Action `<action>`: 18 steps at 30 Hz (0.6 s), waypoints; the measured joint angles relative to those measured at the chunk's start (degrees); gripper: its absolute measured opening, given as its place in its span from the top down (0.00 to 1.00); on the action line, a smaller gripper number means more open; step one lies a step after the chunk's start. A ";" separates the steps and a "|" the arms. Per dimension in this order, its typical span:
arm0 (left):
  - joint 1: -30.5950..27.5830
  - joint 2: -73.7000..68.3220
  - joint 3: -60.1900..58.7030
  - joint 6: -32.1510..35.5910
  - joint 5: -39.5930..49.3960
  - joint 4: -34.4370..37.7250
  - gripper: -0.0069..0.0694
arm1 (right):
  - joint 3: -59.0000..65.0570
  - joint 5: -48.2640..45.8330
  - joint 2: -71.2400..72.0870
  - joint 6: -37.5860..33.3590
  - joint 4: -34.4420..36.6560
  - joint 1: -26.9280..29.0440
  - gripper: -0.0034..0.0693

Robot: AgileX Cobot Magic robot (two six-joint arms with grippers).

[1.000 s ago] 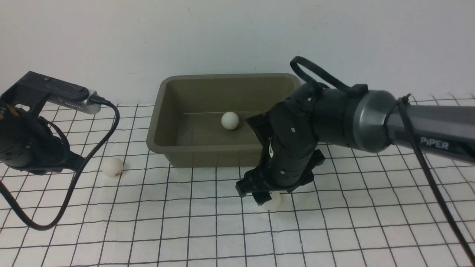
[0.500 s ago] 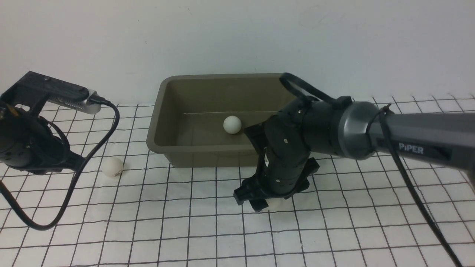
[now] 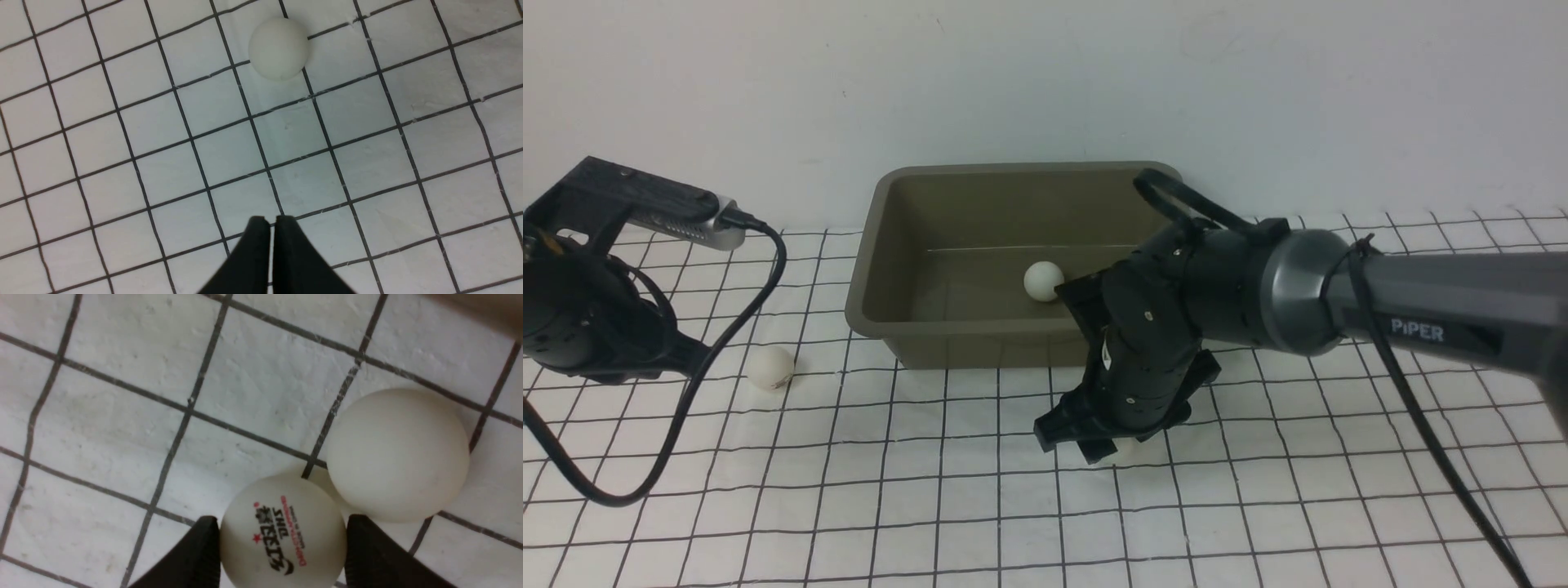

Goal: Put the table tennis balls into the box on the white checkered tablecloth.
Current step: 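Reach for and grasp a ping pong ball on the table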

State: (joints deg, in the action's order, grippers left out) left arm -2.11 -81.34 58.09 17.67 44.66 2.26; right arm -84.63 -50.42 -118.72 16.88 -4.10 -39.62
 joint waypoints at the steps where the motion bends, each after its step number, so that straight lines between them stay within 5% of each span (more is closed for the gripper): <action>1: 0.00 0.00 0.00 0.00 0.00 0.00 0.91 | 0.00 -0.05 0.00 0.00 0.00 0.00 0.46; 9: 0.00 0.00 0.00 0.00 -0.04 0.33 0.91 | 0.00 -1.49 0.00 -5.38 3.21 -0.75 0.46; 18: 0.00 0.00 0.00 0.00 -0.04 0.33 0.91 | -0.28 -3.43 3.70 -15.24 14.58 -2.90 0.46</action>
State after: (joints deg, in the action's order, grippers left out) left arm -2.11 -81.34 58.09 17.67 44.62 2.58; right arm -84.91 -53.86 -115.02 1.64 10.48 -42.52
